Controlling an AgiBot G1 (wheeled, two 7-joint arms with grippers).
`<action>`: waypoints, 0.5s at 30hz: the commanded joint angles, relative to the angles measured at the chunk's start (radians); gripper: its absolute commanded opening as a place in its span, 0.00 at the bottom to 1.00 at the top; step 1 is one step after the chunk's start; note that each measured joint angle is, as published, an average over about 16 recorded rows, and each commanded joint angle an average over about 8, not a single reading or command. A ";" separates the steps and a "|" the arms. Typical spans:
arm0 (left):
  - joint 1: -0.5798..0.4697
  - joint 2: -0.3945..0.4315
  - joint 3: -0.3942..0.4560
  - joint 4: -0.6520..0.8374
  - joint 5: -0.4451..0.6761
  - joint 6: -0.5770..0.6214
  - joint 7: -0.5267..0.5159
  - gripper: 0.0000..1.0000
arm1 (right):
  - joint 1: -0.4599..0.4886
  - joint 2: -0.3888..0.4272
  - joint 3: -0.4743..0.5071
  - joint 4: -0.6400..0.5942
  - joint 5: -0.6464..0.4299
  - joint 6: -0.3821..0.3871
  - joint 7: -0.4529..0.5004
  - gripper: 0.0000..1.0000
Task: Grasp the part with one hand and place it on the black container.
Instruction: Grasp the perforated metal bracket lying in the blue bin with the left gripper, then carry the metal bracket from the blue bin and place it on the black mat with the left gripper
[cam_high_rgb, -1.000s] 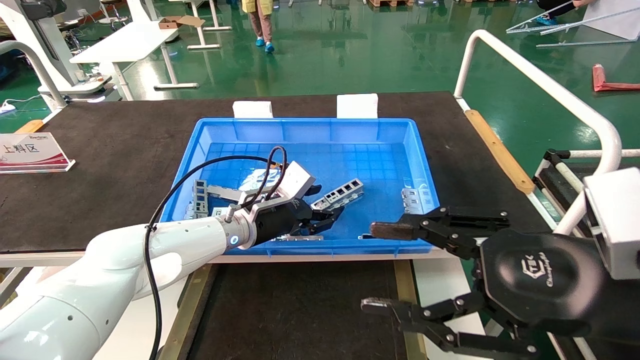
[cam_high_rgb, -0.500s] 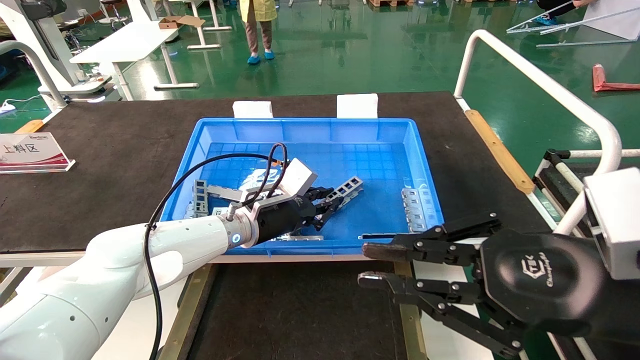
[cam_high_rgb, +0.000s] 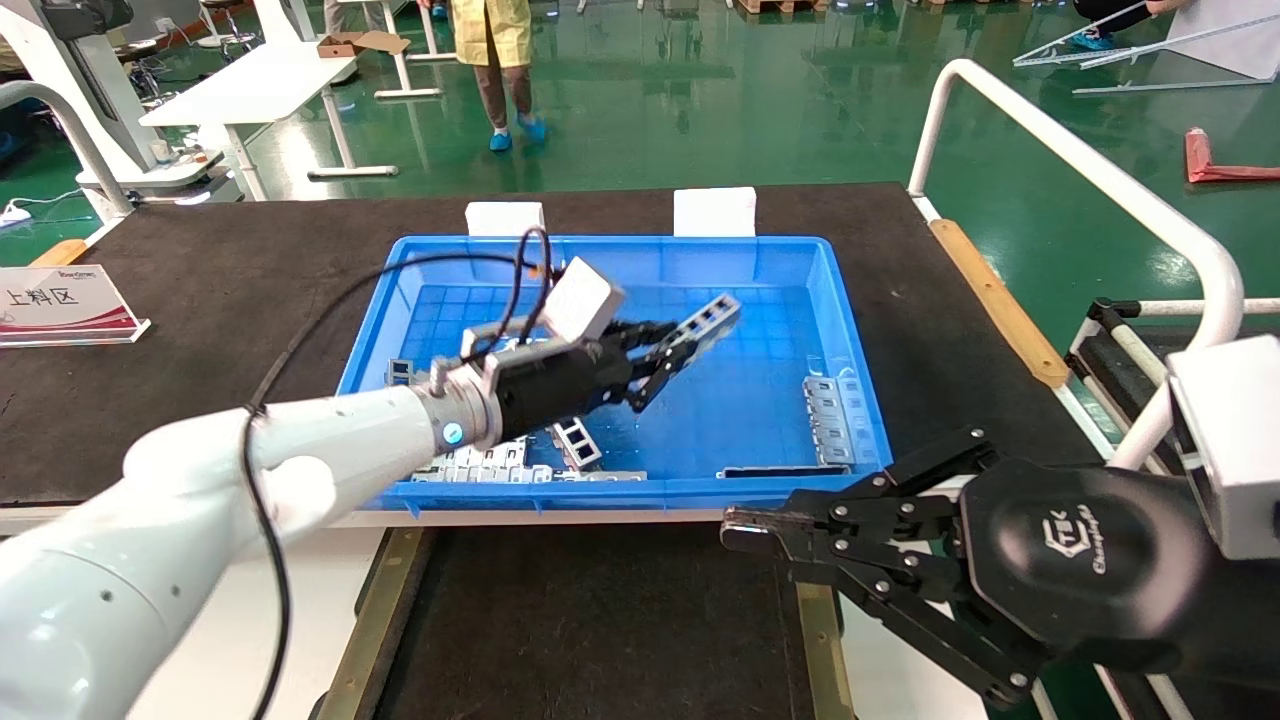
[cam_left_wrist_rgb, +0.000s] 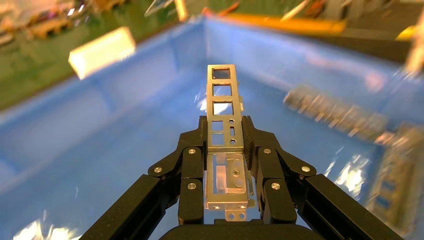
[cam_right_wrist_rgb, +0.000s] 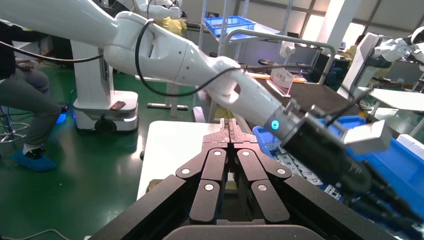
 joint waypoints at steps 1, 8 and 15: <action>-0.014 -0.008 -0.010 0.004 -0.020 0.044 0.017 0.00 | 0.000 0.000 0.000 0.000 0.000 0.000 0.000 0.00; -0.018 -0.112 -0.026 -0.059 -0.059 0.285 0.012 0.00 | 0.000 0.000 0.000 0.000 0.000 0.000 0.000 0.00; 0.041 -0.242 -0.025 -0.249 -0.087 0.410 -0.059 0.00 | 0.000 0.000 0.000 0.000 0.000 0.000 0.000 0.00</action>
